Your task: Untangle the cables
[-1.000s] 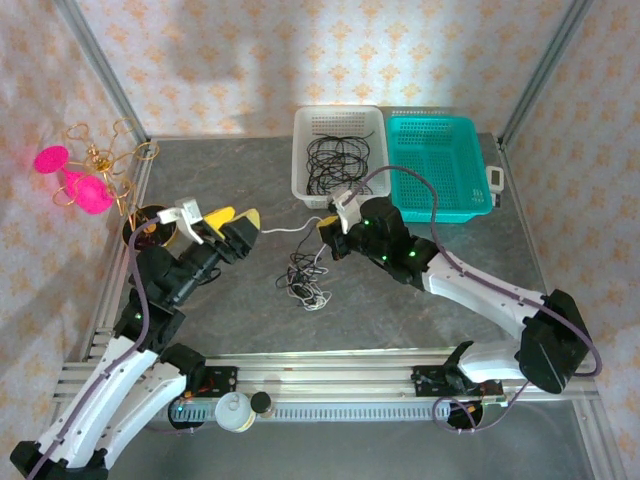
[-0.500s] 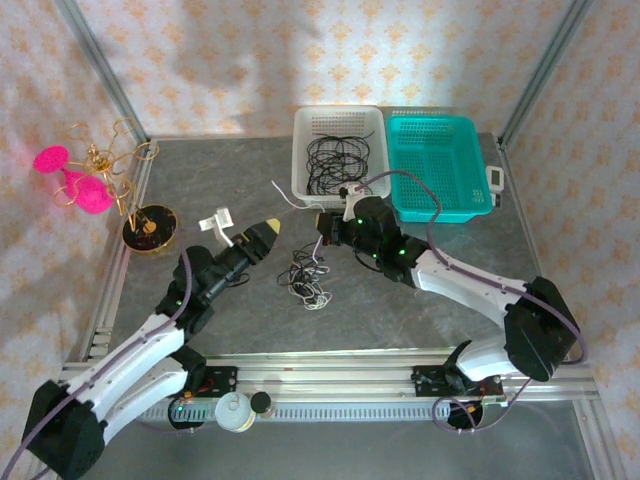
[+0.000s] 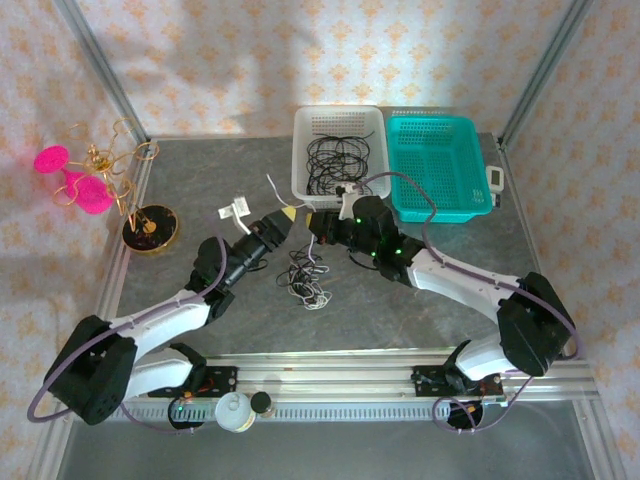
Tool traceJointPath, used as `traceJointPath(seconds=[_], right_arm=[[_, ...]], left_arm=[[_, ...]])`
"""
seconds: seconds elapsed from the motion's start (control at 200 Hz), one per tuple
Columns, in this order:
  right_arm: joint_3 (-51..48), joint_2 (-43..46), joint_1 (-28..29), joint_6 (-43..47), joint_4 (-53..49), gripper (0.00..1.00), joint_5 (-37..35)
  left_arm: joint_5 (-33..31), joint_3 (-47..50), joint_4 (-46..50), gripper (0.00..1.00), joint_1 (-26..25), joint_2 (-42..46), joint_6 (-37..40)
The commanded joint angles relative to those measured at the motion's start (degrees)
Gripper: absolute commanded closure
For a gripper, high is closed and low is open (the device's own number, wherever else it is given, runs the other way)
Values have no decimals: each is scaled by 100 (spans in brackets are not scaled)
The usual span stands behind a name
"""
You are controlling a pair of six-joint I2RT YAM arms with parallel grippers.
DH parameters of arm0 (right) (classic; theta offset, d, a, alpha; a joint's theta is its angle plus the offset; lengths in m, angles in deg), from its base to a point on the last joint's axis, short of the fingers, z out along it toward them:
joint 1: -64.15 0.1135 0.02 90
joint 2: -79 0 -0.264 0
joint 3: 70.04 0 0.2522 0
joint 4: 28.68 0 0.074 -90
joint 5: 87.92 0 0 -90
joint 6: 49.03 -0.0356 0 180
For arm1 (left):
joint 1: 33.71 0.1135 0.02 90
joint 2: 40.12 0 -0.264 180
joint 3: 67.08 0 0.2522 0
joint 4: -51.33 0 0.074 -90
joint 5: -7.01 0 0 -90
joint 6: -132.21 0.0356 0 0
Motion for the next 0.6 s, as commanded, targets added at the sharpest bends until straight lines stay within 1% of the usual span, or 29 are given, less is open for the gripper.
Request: traceJointPath(seconds=[0.0,0.03,0.09,0.18,0.26,0.33,0.435,0.461,0.591], right_arm=[[-13,5,48,19,350,100,213],[-30,12,48,23,380,100,236],[-63,24,56,65,456,100,323],[-100,21,96,143,586,100,391],[-137,15,107,152,707,100,441],[-129,-2,119,190,758,100,503],[-69,-57,161,380,743,100,638],[-61,-55,179,446,719,100,618],[-205,-22,241,790,827,100,441]], left_arm=[[25,-372,-752,40,-31,-185,0],[-70,-416,-789,41,-31,-255,-33],[-299,-487,-863,47,-30,-406,-162],[-451,-524,-1378,57,-29,-673,-375],[-483,-521,-1904,69,-29,-869,-499],[-588,-495,-2171,78,-43,-929,-544],[-667,-583,-2084,95,-42,-920,-481],[-693,-608,-2021,100,-38,-893,-462],[-843,-658,-1871,100,-64,-677,-332]])
